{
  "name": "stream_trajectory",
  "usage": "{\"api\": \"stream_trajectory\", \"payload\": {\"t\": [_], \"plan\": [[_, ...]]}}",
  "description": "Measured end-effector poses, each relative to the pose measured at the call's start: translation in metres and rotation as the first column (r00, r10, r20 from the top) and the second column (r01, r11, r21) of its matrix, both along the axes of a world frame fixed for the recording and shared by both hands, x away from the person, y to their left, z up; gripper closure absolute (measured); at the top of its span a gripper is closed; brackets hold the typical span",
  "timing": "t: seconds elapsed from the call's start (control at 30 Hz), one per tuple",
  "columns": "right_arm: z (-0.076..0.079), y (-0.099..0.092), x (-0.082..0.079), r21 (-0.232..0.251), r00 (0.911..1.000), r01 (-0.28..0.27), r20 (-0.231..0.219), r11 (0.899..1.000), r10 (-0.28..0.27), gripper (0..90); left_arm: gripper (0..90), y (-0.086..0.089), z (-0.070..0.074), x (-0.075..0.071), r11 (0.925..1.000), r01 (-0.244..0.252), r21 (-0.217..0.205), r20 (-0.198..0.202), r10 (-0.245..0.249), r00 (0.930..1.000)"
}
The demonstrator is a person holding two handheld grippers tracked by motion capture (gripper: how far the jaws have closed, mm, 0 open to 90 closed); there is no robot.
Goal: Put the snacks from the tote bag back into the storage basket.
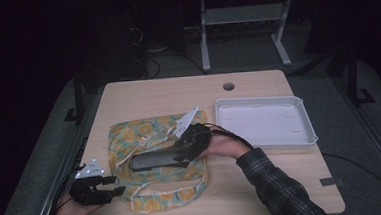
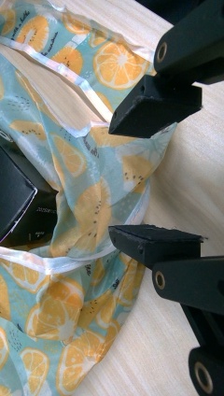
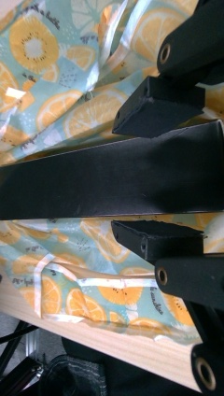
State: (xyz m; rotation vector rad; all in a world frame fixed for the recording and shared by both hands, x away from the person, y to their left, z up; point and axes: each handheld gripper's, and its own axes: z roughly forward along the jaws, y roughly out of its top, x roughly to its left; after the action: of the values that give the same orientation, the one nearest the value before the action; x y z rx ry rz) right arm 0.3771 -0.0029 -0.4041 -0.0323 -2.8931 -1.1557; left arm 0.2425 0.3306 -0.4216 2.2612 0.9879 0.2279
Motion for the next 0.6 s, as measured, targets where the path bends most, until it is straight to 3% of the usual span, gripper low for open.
{"api": "stream_trajectory", "payload": {"t": [0.43,0.6], "plan": [[-0.017,0.009,0.004,-0.046,1.0,-0.006,0.003,0.999,0.006,38.2,44.0,0.0,0.0,0.0,0.9999,0.001,-0.013,0.002,-0.001,1.0],[-0.025,0.013,0.003,-0.085,0.9999,-0.015,0.006,0.996,0.016,37.5,44.0,0.0,0.0,0.0,0.9999,0.002,-0.014,0.004,-0.002,1.0]]}}
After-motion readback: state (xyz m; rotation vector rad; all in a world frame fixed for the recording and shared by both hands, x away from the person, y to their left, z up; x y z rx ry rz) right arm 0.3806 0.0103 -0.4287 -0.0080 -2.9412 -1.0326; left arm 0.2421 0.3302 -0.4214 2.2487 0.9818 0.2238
